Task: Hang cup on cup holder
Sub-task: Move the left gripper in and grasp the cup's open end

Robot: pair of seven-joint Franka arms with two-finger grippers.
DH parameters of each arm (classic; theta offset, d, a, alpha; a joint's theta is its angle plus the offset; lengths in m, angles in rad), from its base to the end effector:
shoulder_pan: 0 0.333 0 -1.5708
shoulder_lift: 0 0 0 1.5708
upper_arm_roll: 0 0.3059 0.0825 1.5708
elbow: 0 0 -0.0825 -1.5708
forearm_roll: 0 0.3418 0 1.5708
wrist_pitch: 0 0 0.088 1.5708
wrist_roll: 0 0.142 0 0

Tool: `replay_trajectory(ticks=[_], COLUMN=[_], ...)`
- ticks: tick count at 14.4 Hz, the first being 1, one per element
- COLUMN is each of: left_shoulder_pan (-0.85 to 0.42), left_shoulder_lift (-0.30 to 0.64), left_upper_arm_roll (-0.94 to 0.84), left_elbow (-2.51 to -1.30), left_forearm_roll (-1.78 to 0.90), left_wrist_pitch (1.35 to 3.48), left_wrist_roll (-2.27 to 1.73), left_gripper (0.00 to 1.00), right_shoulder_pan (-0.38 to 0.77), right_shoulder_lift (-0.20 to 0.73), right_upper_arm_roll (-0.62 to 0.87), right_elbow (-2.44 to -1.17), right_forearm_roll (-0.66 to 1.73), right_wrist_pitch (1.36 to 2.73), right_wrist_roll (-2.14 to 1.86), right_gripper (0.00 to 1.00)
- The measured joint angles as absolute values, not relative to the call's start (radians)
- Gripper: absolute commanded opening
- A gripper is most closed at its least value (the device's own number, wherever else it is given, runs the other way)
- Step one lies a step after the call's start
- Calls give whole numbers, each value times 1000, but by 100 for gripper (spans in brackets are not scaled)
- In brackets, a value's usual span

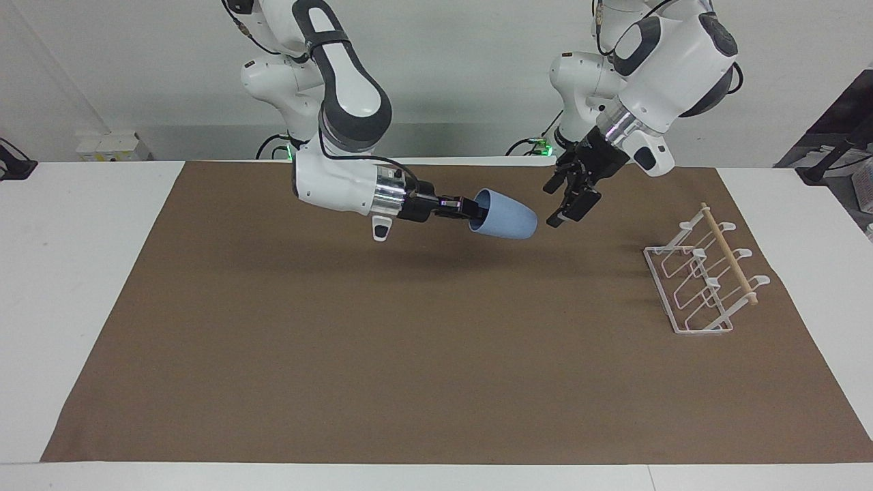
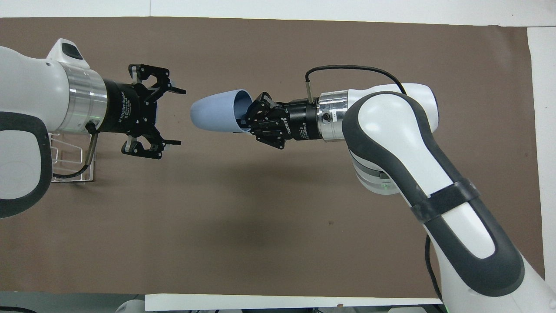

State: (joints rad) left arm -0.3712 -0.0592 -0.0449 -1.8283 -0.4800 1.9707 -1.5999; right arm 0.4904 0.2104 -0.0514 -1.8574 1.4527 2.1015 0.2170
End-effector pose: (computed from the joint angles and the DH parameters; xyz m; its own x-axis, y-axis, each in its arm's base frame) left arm 0.4688 -0.2565 0.5458 0.2476 0.8555 -0.4548 0.9684 -0.2036 0.1444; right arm 0.5182 0.3309 0.4453 0.8252 -0.1883 -0.5326 -0.5649 -0.2828 -0.7752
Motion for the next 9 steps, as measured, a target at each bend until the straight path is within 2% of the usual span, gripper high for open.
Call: replay_trajectory(ticks=[9], left_shoulder_pan=[-441], left_shoulder_lift=[-21], left_upper_arm_roll=[-45], left_elbow=[-1886], left_forearm_roll=[-505], left_wrist_pitch=[2187], left_wrist_roll=[-1777], left_gripper=[100], right_shoulder_pan=[491], right_shoulder_lift=[210], right_upper_arm_roll=[-52], right_elbow=[-1858], right_forearm_roll=[1453], right_wrist_pitch=[2103], right_wrist_roll=[218], right_gripper=[0])
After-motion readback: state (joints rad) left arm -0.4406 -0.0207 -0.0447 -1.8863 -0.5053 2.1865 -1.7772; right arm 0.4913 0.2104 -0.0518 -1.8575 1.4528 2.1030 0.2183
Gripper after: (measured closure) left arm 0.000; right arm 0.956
